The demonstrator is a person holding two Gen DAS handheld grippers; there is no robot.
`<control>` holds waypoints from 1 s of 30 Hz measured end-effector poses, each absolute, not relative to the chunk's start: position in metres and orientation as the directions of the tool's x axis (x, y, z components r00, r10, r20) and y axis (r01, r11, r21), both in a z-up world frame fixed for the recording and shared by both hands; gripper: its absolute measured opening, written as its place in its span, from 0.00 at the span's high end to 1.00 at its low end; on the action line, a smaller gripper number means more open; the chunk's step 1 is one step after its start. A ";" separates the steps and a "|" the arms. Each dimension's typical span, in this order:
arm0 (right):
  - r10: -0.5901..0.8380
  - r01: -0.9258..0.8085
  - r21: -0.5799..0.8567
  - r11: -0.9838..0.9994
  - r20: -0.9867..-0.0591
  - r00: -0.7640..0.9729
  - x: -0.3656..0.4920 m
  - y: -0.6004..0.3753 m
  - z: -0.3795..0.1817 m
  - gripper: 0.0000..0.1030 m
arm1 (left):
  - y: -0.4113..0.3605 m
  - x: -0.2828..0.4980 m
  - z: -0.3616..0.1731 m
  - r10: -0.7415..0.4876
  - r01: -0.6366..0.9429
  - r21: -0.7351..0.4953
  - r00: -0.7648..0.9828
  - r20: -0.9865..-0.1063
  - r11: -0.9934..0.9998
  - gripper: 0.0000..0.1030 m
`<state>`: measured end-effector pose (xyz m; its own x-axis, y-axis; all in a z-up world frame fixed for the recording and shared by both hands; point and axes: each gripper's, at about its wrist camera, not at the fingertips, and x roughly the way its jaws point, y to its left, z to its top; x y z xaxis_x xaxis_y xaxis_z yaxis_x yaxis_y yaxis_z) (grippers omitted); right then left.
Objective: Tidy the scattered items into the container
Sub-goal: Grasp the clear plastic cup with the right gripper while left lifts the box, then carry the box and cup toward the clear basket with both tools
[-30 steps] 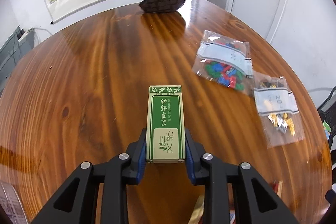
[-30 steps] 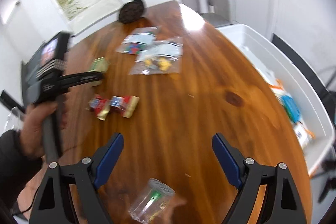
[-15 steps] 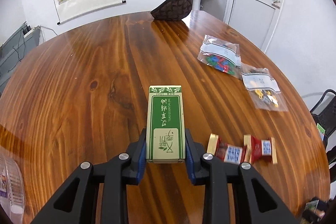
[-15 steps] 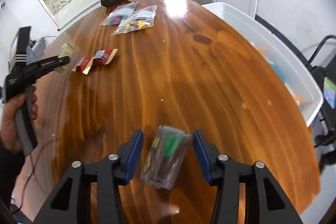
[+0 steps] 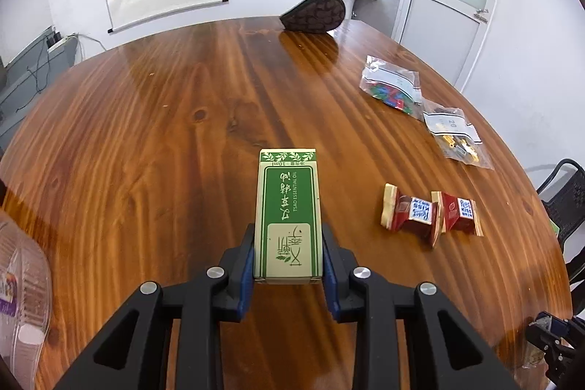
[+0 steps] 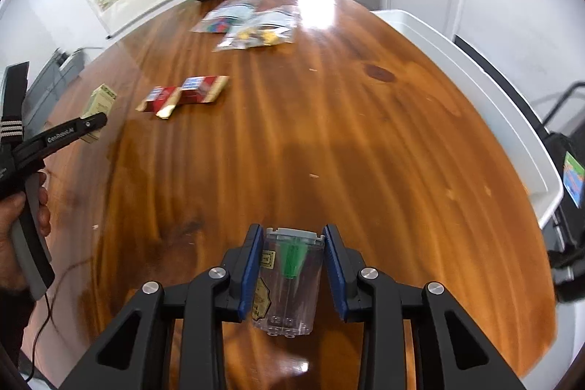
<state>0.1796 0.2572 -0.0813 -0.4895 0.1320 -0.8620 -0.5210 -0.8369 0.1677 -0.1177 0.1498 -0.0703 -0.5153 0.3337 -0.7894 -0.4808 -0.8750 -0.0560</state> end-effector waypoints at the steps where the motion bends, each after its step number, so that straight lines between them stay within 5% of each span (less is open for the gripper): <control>1: 0.130 -0.507 0.167 -0.845 -0.858 -0.498 0.176 0.253 -0.080 0.67 | 0.145 -0.116 -0.069 0.333 -0.475 -0.058 -0.521 -0.786 -0.878 0.70; 19: -0.032 -0.169 0.175 -0.970 -0.780 -0.625 0.085 0.169 -0.062 0.70 | 0.035 -0.062 -0.004 0.194 -0.237 -0.022 -0.738 -0.646 -0.971 0.69; 27: -0.088 -0.078 0.173 -0.982 -0.779 -0.621 0.071 0.144 -0.061 0.70 | 0.002 -0.064 -0.007 0.187 -0.183 -0.077 -0.723 -0.665 -0.980 0.71; 30: -0.097 -0.062 0.171 -0.983 -0.778 -0.620 0.068 0.141 -0.061 0.70 | 0.007 -0.075 -0.012 0.216 -0.206 -0.096 -0.697 -0.684 -0.974 0.56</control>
